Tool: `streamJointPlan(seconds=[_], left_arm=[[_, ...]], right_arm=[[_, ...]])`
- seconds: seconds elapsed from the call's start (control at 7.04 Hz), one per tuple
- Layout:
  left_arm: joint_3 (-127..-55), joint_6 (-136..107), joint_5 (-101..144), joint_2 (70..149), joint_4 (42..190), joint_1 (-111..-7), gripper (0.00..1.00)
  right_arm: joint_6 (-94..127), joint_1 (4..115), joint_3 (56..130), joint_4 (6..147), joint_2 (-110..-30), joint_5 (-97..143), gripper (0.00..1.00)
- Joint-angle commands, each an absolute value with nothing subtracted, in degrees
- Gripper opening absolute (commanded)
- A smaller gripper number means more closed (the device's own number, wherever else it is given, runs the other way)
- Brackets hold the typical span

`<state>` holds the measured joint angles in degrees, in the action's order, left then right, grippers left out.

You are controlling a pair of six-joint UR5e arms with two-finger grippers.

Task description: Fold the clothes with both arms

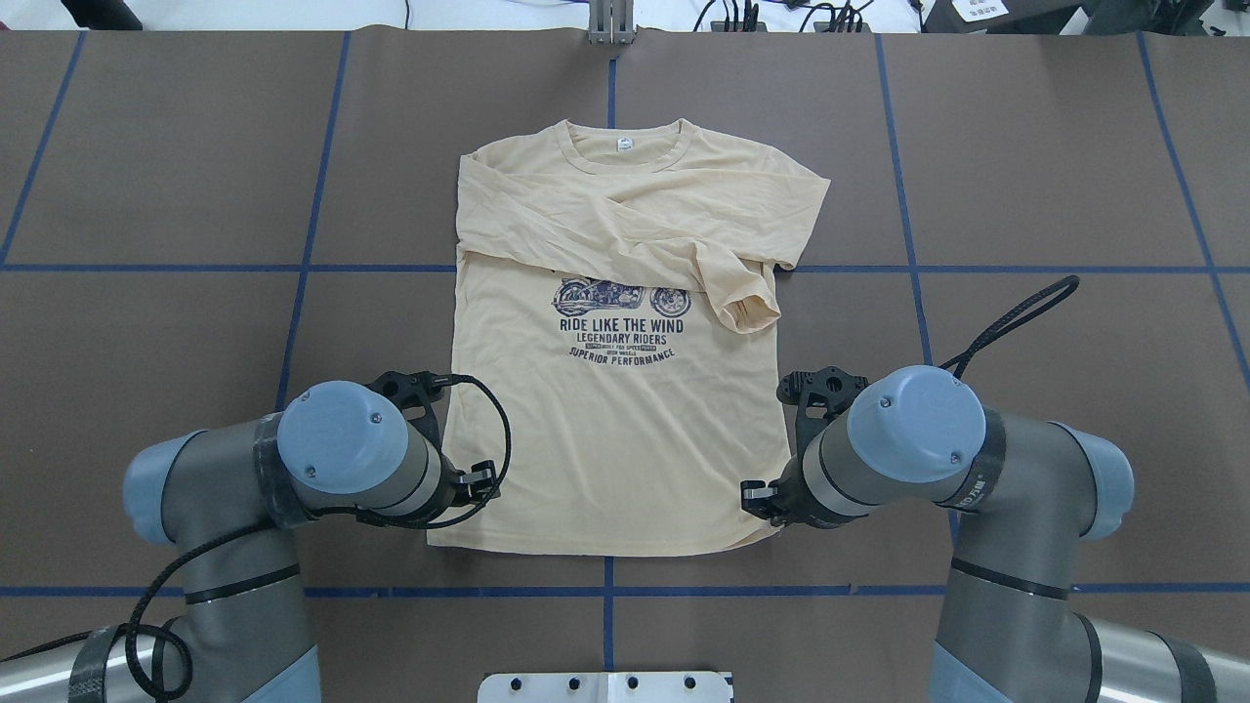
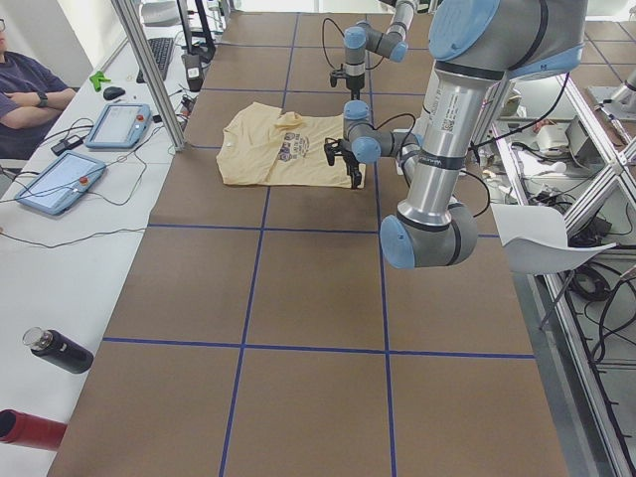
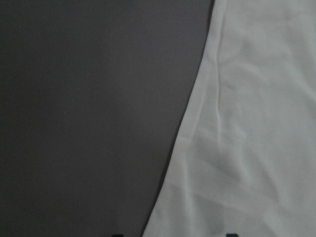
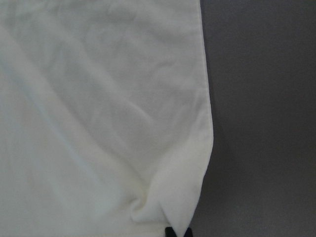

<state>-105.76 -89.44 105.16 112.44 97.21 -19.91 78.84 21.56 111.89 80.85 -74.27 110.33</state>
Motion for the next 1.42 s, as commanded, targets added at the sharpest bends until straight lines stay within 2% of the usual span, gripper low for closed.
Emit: streamJointPlan(seconds=[0.0, 0.28, 0.43, 0.85, 0.99, 1.28], left_arm=[[-105.9, -89.6, 105.2, 112.4, 97.1, -18.9, 0.74], [-105.9, -89.6, 105.2, 112.3, 96.7, -18.6, 0.73], [-106.2, -89.6, 105.2, 112.2, 96.6, -18.6, 0.68], [-108.6, -89.6, 105.2, 110.1, 95.7, -18.5, 0.37], [-108.6, -89.6, 105.2, 110.1, 95.7, -18.1, 0.31], [-108.3, -89.5, 105.2, 110.1, 95.7, -17.4, 0.31]], right_arm=[[78.8, 21.6, 112.0, 80.9, -74.3, 110.4, 0.0], [78.9, 21.6, 112.0, 80.9, -74.3, 110.4, 0.0], [78.8, 21.7, 112.3, 81.0, -74.3, 110.4, 0.0], [78.8, 22.2, 112.7, 81.2, -74.3, 110.5, 0.0], [78.8, 22.2, 112.7, 81.1, -74.4, 110.7, 0.0], [78.8, 22.3, 112.7, 81.2, -74.5, 110.7, 0.0]])
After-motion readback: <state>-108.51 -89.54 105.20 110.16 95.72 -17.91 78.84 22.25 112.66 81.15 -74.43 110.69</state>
